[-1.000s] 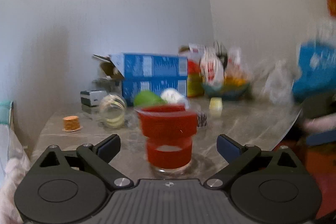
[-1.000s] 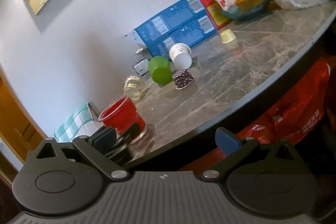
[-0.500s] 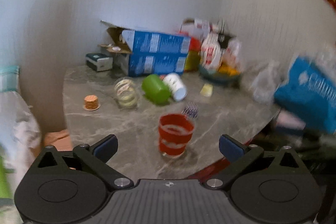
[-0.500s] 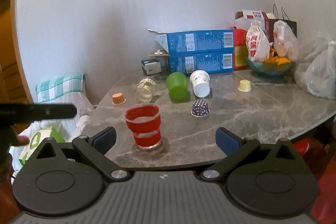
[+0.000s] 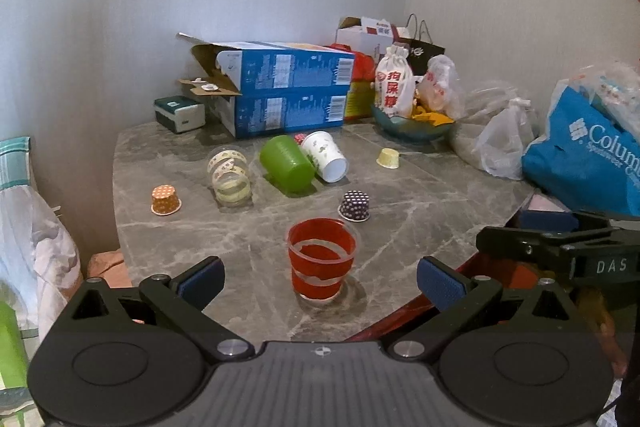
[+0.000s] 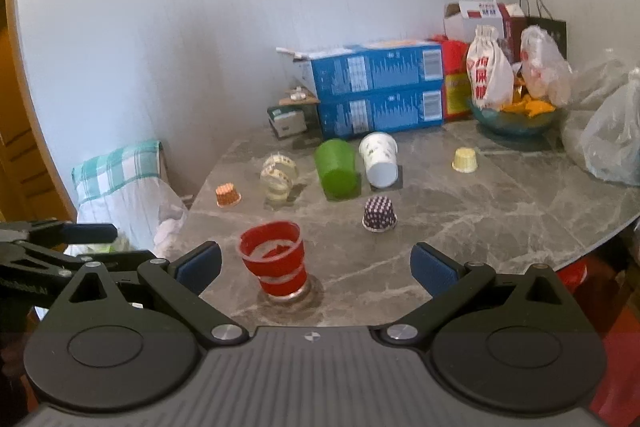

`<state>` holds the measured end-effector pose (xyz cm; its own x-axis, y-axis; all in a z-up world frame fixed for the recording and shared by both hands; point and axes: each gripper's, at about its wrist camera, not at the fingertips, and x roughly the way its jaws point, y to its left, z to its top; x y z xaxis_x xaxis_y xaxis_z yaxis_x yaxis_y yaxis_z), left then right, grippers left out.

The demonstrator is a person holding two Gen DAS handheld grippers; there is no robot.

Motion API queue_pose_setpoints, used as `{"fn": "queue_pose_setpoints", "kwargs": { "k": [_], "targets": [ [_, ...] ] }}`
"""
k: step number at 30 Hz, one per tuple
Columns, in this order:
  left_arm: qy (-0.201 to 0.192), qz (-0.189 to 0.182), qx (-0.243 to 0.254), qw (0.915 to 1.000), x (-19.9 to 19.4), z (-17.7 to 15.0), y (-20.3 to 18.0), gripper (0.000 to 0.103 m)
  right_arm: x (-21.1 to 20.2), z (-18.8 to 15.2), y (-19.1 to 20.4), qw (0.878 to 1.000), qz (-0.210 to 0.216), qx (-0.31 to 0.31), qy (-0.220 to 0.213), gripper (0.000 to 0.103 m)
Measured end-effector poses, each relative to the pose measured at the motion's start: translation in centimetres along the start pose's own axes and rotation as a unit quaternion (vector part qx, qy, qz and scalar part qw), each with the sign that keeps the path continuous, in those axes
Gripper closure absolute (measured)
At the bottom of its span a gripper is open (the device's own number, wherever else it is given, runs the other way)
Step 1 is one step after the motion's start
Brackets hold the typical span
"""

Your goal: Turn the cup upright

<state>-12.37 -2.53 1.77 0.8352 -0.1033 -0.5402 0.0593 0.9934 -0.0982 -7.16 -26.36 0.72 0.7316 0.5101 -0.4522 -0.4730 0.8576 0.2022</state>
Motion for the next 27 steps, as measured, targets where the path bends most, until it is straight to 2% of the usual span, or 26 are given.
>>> {"fn": "queue_pose_setpoints", "kwargs": {
  "k": [27],
  "targets": [
    [0.000, 0.012, -0.010, 0.9999, -0.39, -0.04, 0.37, 0.000, -0.03, -0.11, 0.60, 1.000, -0.003, -0.021, 0.004, 0.001]
  ]
}}
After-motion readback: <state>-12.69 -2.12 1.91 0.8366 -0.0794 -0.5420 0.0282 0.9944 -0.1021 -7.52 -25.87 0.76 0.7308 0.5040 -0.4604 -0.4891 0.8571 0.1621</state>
